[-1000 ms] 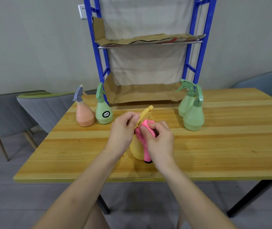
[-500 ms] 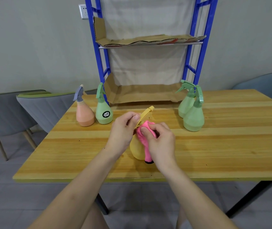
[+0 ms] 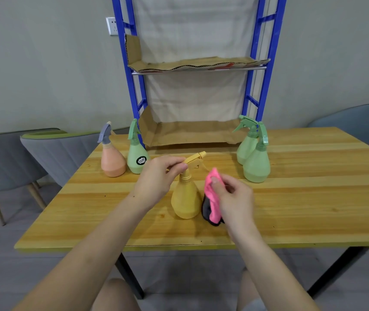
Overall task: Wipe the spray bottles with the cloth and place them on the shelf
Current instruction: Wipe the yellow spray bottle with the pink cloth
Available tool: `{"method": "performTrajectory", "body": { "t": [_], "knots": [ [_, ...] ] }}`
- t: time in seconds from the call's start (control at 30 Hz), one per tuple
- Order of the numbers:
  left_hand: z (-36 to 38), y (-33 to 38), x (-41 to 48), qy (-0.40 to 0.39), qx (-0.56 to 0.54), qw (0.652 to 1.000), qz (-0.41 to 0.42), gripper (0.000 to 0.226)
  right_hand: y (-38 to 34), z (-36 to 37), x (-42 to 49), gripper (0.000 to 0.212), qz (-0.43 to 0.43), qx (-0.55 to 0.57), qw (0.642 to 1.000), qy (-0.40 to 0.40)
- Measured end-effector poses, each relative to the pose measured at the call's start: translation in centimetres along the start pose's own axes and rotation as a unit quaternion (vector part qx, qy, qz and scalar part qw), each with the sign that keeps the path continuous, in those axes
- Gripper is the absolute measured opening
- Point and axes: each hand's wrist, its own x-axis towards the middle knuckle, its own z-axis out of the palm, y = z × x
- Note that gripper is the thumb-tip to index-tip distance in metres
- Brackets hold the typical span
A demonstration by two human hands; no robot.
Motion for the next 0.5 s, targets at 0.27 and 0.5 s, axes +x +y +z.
{"method": "performTrajectory", "body": {
  "t": [0.27, 0.5],
  "knots": [
    [0.7, 0.2, 0.1, 0.03, 0.059, 0.997, 0.037, 0.026, 0.2, 0.7, 2.1, 0.036, -0.195, -0.09, 0.977, 0.005],
    [1.0, 0.0, 0.1, 0.033, 0.056, 0.997, 0.035, 0.027, 1.3, 0.8, 3.3, 0.022, -0.233, -0.131, 0.961, -0.072]
  ]
}}
